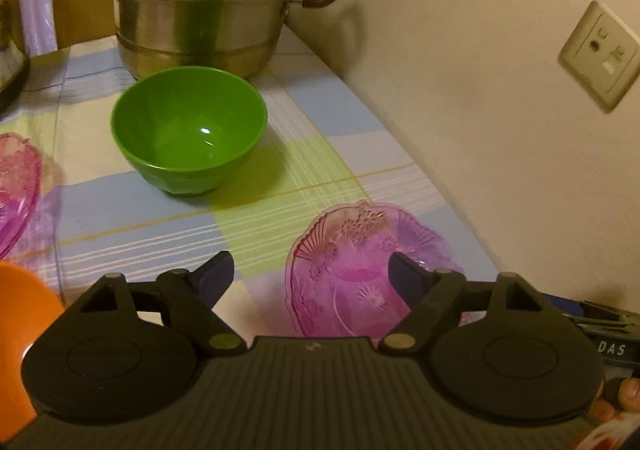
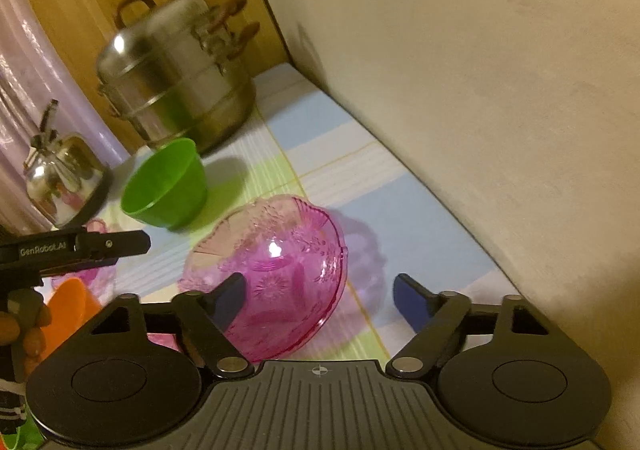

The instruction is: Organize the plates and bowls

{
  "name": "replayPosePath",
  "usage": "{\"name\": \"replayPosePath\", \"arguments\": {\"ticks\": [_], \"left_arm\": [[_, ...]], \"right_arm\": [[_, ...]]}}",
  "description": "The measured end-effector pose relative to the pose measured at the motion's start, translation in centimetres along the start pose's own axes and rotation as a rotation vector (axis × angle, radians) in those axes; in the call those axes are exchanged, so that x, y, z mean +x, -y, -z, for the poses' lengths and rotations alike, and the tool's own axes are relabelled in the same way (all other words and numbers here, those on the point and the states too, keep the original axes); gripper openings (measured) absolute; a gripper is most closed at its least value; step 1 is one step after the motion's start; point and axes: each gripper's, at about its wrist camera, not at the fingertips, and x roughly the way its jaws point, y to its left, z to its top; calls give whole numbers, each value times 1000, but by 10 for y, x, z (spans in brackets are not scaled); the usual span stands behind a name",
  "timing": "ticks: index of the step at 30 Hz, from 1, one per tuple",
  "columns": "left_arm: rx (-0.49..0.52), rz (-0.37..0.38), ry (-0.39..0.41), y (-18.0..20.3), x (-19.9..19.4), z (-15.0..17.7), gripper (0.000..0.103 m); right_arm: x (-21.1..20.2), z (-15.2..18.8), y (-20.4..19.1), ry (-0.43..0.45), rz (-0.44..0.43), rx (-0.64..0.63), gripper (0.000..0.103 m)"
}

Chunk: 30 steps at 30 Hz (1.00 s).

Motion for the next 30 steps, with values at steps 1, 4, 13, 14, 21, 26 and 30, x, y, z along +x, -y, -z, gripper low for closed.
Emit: {"name": "replayPosePath", "arguments": {"ticks": [1,4,13,14,21,26,30], "left_arm": [[7,0,-4,-1,6,-2,80],[27,3,-28,0,24,-5,68],[57,-1,-73,3,52,-1,40],[62,-2,-77,3,55,0,40],[70,-24,-107,4,68,2,29],[78,-37,-110,5,72,2,18],[81,-46,-117,4,73,2,12]], "right_arm": [[5,-1,1,-5,4,2,76],[21,-2,4,-26,20,11,72],[63,-5,12,-106,30,86,57],[67,-4,13,-117,35,97,54],[79,0,14,-147,32,136,40],[82,0,14,-154,31,147,30],[82,2,12,-156,32,148,22]]}}
